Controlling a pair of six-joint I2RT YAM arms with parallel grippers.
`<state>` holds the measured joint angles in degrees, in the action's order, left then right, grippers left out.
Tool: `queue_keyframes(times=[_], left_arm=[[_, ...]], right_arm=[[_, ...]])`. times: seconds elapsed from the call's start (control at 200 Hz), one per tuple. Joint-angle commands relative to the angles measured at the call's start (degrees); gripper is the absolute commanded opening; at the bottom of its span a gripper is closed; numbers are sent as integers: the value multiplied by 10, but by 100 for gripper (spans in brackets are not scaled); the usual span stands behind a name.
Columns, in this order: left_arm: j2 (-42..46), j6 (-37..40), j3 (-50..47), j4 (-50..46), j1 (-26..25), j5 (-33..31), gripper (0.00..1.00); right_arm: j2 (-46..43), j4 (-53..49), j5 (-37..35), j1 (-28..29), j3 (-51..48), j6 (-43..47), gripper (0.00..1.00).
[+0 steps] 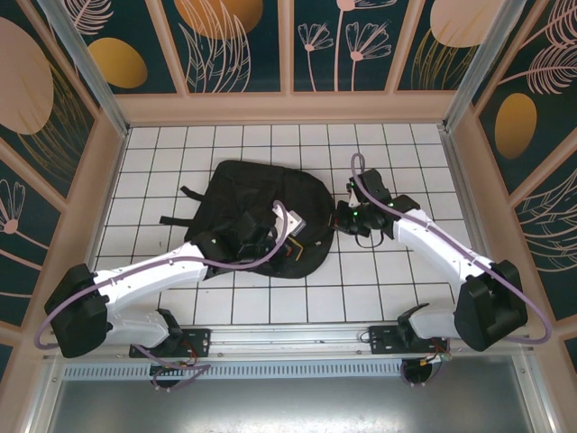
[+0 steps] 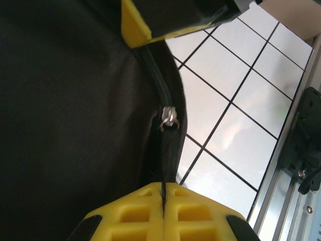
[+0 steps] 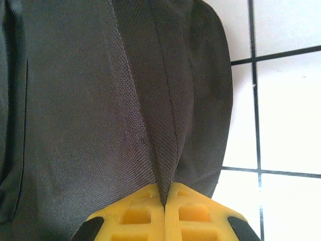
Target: Pack books, pencil case, and school supplies into a backpack
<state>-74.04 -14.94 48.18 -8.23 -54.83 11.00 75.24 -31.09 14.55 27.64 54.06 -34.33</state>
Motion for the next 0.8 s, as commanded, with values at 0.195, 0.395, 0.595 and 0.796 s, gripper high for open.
queue_keyframes(times=[0.195,0.395,0.595,0.796], left_arm=[[18,-38,-20,-21,4,-25,0],[-12,-51,-1,-5,3,-3,16],[-42,-59,68,-32,13,-17,53],[-100,-74,102,-40,19,36,59]], right_arm=[[6,-12,-75,-28,4,35,0],[2,0,-42,-16,10,44,0],[-1,9,-32,11,5,73,0],[-30,39,12,19,-9,108,0]])
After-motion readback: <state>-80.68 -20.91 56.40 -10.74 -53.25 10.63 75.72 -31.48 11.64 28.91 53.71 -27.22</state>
